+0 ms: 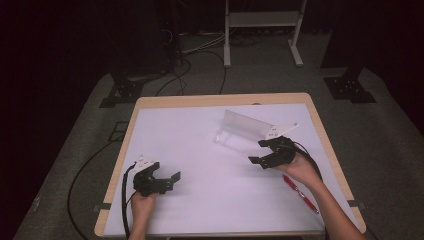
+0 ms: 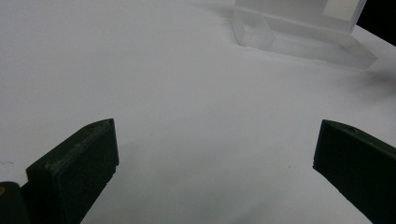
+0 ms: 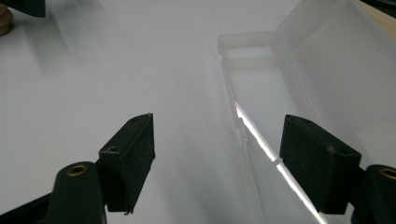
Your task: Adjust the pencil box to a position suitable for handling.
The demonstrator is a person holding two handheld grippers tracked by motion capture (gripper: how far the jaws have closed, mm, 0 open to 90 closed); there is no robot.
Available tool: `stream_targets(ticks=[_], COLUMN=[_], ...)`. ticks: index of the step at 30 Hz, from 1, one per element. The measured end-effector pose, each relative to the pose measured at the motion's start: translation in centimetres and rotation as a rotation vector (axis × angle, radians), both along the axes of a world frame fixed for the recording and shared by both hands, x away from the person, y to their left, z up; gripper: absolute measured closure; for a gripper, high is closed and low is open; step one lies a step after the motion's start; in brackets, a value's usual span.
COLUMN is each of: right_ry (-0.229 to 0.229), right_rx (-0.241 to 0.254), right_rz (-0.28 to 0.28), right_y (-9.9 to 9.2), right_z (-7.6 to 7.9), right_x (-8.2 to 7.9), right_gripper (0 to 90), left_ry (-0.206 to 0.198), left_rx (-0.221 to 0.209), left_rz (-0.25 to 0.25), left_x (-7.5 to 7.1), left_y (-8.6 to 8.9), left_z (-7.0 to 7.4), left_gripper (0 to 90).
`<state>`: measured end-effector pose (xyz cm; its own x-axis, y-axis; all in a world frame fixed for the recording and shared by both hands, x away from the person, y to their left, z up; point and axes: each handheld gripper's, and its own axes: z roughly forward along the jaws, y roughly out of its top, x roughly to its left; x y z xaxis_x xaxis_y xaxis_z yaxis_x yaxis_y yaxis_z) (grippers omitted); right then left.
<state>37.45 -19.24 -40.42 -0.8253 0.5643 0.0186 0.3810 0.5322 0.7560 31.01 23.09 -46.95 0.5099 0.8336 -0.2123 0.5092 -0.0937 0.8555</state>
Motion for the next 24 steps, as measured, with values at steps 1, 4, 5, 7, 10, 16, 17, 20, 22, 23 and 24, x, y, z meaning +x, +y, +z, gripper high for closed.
stream_targets(ticks=[1, 4, 5, 7, 10, 16, 17, 20, 22, 23, 24], right_ry=[0.001, 0.003, 0.003, 0.008, 0.009, 0.026, 0.028, 0.035, 0.038, 0.049, 0.049], right_rx=[-0.003, -0.007, -0.007, -0.013, -0.024, -0.032, -0.033, -0.036, -0.041, -0.042, -0.049], right_rz=[0.003, 0.003, 0.003, 0.004, 0.007, 0.01, 0.011, 0.007, 0.007, 0.003, -0.002], right_y=[0.2, 0.5, 0.5, 0.7, 1.0, 1.6, 1.7, 1.9, 1.9, 2.0, 2.0], right_z=[-0.1, -0.2, -0.2, -0.4, -0.6, -1.2, -1.3, -1.8, -2.0, -2.3, -2.5], right_x=[0.2, 0.5, 0.5, 0.9, 1.3, 2.0, 2.1, 2.5, 2.7, 2.9, 3.0], right_gripper=[25.8, 25.8, 25.8, 25.9, 26.4, 29.5, 30.7, 34.9, 38.2, 42.2, 43.3], left_ry=[0.0, 0.0, -0.001, -0.001, -0.002, 0.0, 0.0, 0.0, 0.0, 0.0, 0.0], left_rx=[0.0, -0.001, 0.0, 0.0, 0.001, -0.002, -0.002, -0.001, -0.001, -0.001, -0.001], left_rz=[0.0, 0.0, -0.001, -0.001, -0.001, 0.001, 0.001, 0.001, 0.0, 0.0, 0.0], left_x=[0.0, 0.0, 0.0, 0.0, 0.0, 0.0, 0.0, 0.0, 0.0, 0.0, 0.0], left_y=[0.0, 0.0, 0.0, 0.0, 0.0, 0.0, 0.1, 0.1, 0.1, 0.0, 0.1], left_z=[0.0, 0.0, 0.0, 0.0, 0.0, 0.0, 0.0, 0.0, 0.0, 0.0, 0.0], left_gripper=[0.0, 0.0, 0.0, 0.0, 0.0, 0.0, 0.0, 0.0, 0.0, 0.0, 0.0])
